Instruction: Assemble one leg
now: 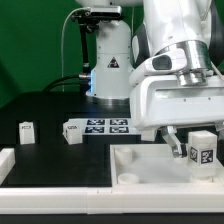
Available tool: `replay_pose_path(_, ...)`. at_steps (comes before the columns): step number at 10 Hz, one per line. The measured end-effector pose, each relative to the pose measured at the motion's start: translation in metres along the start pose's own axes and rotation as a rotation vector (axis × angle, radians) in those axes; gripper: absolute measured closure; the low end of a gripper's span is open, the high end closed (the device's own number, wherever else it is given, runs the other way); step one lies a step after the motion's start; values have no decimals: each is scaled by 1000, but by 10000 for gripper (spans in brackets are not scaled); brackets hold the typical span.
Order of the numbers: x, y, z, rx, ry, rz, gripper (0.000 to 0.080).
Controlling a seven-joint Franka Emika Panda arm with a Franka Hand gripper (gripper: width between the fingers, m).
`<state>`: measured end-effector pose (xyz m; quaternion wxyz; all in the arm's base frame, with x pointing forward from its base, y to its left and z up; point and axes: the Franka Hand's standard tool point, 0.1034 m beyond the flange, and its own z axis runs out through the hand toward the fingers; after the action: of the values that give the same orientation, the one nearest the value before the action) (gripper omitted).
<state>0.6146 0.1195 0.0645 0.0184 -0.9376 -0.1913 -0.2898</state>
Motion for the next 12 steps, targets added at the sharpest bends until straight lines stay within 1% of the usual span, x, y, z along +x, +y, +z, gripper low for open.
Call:
replay_pose_path(2, 0, 0, 0, 0, 0, 0, 150)
replay_pose_path(3, 4, 3, -4, -5, 5, 0, 150)
replay_pose_path(4, 10, 7, -12, -9, 2, -1, 150)
replay_pose_path(5, 14, 8, -16, -5, -14, -3, 150)
replay_pose_path(6, 12, 7, -15, -4, -17, -3, 150)
replay_pose_path(7, 9, 3, -14, 13, -65, -6, 150)
replay_pose_path(8, 6, -6, -13, 48, -182, 1, 150)
replay_pose_path(9, 8, -7, -13, 74, -298, 4, 150)
replay_pose_path(10, 15, -2, -12, 86, -358, 4, 150)
replay_pose_path(11, 7, -7, -13, 117, -496, 19, 150)
replay_pose_path(12, 6, -10, -15, 148, -609, 19, 150)
